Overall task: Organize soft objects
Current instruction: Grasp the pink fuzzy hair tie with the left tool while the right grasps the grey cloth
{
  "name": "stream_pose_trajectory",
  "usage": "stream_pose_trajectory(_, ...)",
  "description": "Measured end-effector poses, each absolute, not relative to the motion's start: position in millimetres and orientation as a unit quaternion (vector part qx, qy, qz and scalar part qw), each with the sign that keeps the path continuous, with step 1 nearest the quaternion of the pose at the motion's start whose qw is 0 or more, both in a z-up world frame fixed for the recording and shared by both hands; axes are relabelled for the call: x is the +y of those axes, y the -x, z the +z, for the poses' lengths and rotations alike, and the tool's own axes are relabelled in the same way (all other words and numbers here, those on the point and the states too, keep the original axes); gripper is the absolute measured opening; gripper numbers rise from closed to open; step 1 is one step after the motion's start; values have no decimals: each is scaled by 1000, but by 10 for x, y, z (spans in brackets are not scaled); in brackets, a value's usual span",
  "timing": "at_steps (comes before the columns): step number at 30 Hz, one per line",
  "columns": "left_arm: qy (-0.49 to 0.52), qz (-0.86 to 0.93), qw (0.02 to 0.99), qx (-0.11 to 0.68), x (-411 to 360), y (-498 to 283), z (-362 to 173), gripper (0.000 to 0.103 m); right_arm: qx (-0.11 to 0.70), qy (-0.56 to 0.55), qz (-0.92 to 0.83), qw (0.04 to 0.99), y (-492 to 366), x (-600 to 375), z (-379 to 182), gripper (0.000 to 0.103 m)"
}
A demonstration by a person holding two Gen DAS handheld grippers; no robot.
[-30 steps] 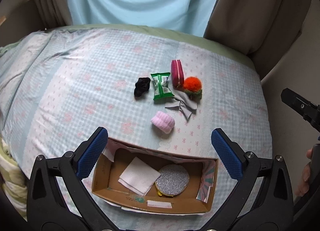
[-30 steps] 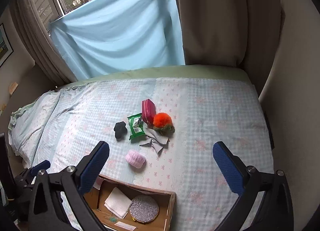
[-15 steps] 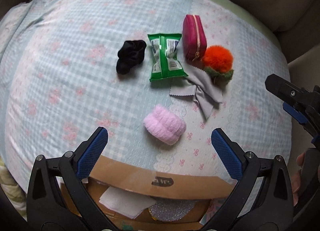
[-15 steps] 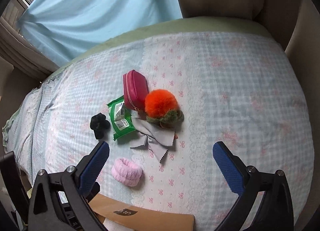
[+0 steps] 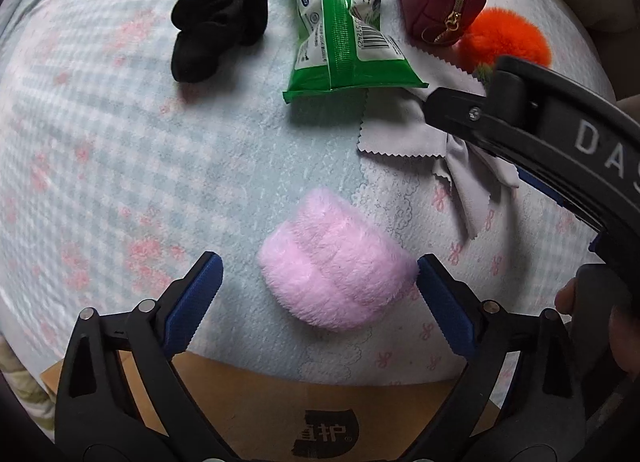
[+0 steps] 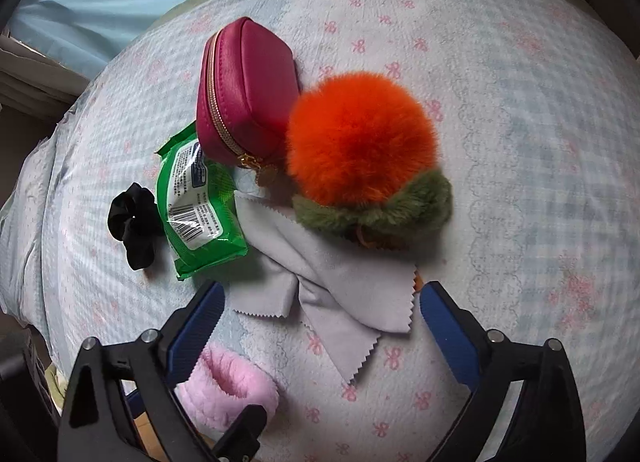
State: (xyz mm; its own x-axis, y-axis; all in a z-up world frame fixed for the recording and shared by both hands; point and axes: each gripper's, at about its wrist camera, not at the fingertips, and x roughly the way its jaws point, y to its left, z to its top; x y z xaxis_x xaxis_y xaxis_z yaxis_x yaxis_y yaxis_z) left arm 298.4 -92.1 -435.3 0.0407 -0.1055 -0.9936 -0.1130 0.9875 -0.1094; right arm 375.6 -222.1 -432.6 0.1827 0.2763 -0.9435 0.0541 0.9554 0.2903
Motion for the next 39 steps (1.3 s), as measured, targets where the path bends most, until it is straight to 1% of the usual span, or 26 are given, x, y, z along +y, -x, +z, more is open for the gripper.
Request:
stream_pose_trajectory(1,79,1,716,694,-945,-2996,-4387,82,638,-127,74,756,-3774,-2194,-4366,91)
stream_pose_trajectory(2,80,-2,714,696,-965,-3009,-4419,74,640,-121,74,755,-3787,-2169,-4401,86)
stream_pose_trajectory(5,79,-13,713,697,-1040,-3044,-4476,62,642,-101,66,757,-3804,-2111,-4446,78)
stream_pose_trajectory(6,73,-14,715,696,-1073,-3056,-4479,59,642,-88,64,759,-3797,-2082,-4447,68)
stream_pose_trajectory(8,64,-14,718,693,-1128,-3075,-4474,51,643,-50,58,762,-3780,-2014,-4450,54)
stream_pose_trajectory(9,64,-14,719,692,-1140,-3085,-4471,49,643,-37,56,763,-3769,-1994,-4451,50)
stream_pose_trajectory(10,65,-13,719,692,-1143,-3090,-4469,46,642,-34,56,764,-3764,-1995,-4451,47)
stream_pose_trajectory(11,67,-13,719,691,-1140,-3109,-4467,43,642,-34,54,764,-3762,-2011,-4448,42)
stream_pose_trajectory(12,72,-13,719,691,-1127,-3125,-4460,42,642,-34,52,764,-3765,-2024,-4448,34)
stream_pose_trajectory(14,79,-11,720,690,-1056,-3141,-4427,36,641,-37,52,765,-3764,-2059,-4436,29)
stream_pose_trajectory(15,81,-11,720,689,-1025,-3143,-4408,35,640,-39,53,765,-3760,-2066,-4429,24)
stream_pose_trajectory(18,81,-11,723,686,-999,-3138,-4355,30,636,-54,58,768,-3737,-2103,-4401,17)
stream_pose_trajectory(20,81,-12,725,684,-996,-3133,-4308,26,631,-73,61,770,-3707,-2117,-4363,14)
stream_pose_trajectory(26,89,-18,734,673,-907,-3094,-4152,26,621,-125,61,772,-3628,-2266,-4256,13)
stream_pose_trajectory(32,94,-19,741,665,-863,-3018,-3957,26,609,-134,61,779,-3545,-2370,-4079,13)
stream_pose_trajectory(35,96,-22,748,656,-690,-3005,-3872,26,599,-137,61,786,-3483,-2360,-3942,13)
stream_pose_trajectory(39,96,-25,761,641,-683,-2900,-3591,26,582,-138,64,799,-3367,-2357,-3681,13)
